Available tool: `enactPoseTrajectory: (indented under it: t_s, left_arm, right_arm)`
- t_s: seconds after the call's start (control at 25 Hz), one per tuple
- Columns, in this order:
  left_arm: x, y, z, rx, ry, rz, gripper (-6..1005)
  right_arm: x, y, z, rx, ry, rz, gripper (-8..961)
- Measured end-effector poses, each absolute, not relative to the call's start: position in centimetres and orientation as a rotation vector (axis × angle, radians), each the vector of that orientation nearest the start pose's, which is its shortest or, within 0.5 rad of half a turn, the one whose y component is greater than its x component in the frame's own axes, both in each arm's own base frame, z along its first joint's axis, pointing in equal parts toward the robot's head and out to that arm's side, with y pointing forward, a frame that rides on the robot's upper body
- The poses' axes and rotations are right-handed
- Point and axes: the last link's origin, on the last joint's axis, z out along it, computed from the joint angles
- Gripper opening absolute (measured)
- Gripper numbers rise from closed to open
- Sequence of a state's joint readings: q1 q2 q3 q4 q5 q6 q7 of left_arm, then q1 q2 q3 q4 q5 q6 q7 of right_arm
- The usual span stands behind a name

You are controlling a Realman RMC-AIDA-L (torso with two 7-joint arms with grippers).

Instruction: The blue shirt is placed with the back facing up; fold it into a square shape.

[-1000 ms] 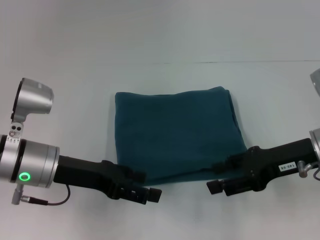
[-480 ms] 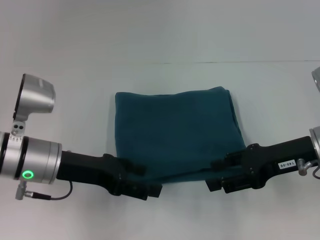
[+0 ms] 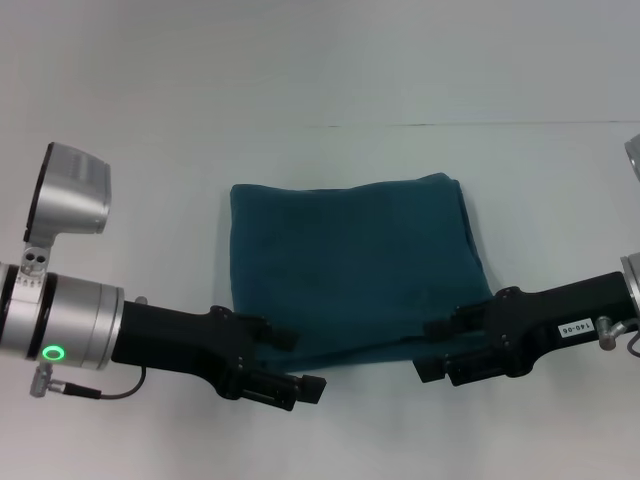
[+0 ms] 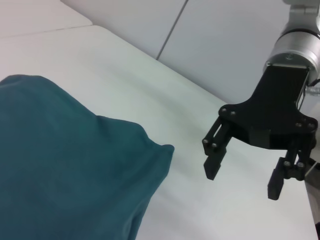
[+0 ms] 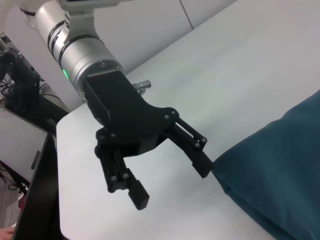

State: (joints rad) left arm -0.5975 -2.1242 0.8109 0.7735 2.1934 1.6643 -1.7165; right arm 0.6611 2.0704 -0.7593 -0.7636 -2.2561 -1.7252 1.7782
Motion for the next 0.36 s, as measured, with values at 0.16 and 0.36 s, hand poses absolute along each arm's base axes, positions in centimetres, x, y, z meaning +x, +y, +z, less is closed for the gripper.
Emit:
enactPoseTrajectory:
  t_s: [0.16, 0.36]
  left_arm:
    - [-22.93, 32.11, -2.54, -3.002, -0.885, -0.456, 908]
    - [-22.89, 32.09, -2.53, -3.003, -0.887, -0.458, 908]
  right_arm:
    - [22.73, 33.48, -0.18, -3.018, 0.916, 0.372, 699]
    - [22.73, 33.5, -0.18, -3.018, 0.916, 0.37, 699]
